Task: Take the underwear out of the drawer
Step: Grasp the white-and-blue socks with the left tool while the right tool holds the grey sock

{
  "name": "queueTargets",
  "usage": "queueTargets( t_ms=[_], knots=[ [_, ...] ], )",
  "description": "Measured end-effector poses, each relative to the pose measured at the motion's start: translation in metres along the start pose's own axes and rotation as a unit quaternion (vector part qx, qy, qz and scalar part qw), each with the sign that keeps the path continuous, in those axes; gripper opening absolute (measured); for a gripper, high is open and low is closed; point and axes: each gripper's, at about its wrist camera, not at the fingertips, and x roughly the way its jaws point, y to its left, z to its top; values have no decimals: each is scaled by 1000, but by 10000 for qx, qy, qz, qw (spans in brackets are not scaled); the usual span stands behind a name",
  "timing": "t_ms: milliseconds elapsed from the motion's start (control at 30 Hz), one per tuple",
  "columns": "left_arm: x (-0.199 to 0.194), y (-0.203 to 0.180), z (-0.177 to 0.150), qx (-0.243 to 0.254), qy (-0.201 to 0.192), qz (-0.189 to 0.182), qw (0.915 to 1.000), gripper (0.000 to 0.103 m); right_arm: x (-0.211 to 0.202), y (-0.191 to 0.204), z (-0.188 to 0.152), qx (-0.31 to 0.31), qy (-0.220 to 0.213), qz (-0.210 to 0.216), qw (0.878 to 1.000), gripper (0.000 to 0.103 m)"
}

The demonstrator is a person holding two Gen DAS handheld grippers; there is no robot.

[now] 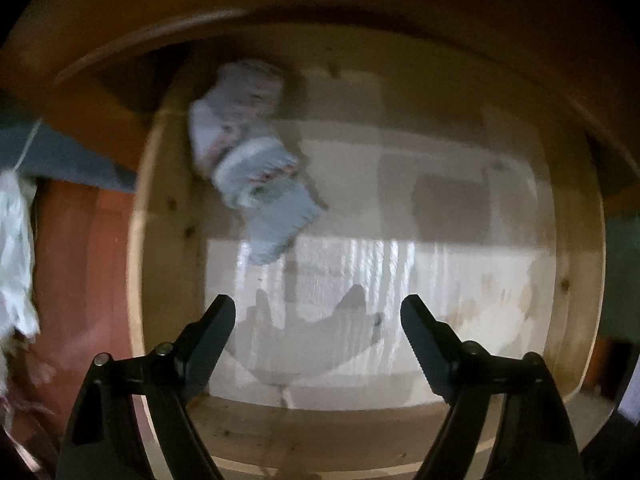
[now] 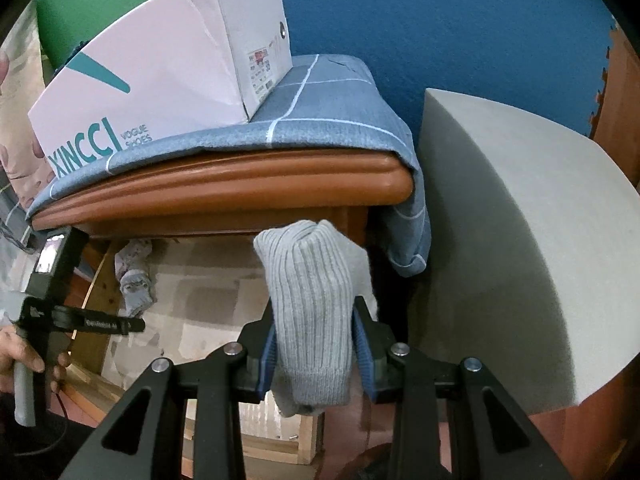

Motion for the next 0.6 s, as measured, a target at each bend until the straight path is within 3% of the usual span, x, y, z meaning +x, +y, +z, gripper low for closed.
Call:
queueTargets(
  t_ms=[133,233,433,600],
  knots=[
    [4,-22,4,993,8,288,9946,82,0,0,0,-14,13,30,10000,34],
    [7,-35,7,1717,-26,656,9830,84,2,1,0,-26,20,28,10000,34],
    [16,-36,14,2381,-386,1538,9582,84,5,1,1,0,50,26,10000,34],
    [17,-39,15,2558,-535,1576,9523,84,10,0,1,96,131,126,9998,34]
  ],
)
